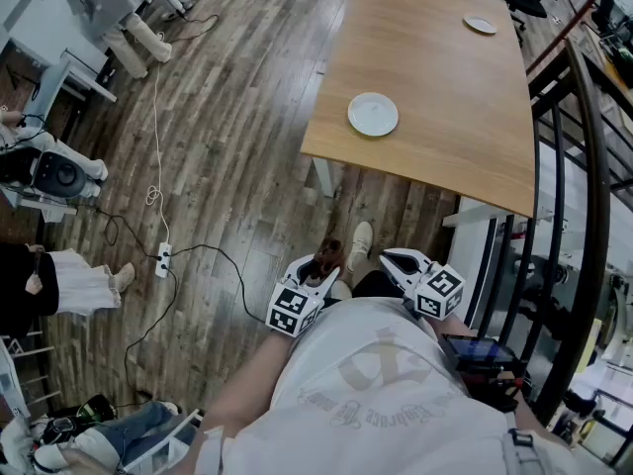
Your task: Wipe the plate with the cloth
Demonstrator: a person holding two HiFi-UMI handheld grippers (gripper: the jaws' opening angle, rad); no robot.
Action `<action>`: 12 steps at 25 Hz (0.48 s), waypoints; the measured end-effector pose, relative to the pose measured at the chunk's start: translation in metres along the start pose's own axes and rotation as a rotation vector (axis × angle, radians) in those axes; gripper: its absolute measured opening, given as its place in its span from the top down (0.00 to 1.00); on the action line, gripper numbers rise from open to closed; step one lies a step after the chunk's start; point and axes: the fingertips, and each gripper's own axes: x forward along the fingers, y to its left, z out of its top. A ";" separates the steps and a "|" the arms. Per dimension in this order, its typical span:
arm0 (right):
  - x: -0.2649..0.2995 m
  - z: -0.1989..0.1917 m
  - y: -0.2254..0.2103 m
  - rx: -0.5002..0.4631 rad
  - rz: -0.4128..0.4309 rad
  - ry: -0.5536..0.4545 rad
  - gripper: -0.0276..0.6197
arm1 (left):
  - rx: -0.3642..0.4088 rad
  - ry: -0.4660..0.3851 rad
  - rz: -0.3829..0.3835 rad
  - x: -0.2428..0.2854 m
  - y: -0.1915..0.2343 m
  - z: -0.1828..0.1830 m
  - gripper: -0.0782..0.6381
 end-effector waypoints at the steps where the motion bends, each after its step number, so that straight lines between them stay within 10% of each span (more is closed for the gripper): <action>1: -0.003 -0.001 0.002 -0.008 0.000 0.005 0.94 | -0.013 -0.004 0.012 -0.003 -0.001 -0.002 0.65; 12: -0.027 -0.004 0.019 -0.034 -0.014 -0.013 0.94 | 0.003 -0.026 0.000 -0.010 -0.030 -0.004 0.66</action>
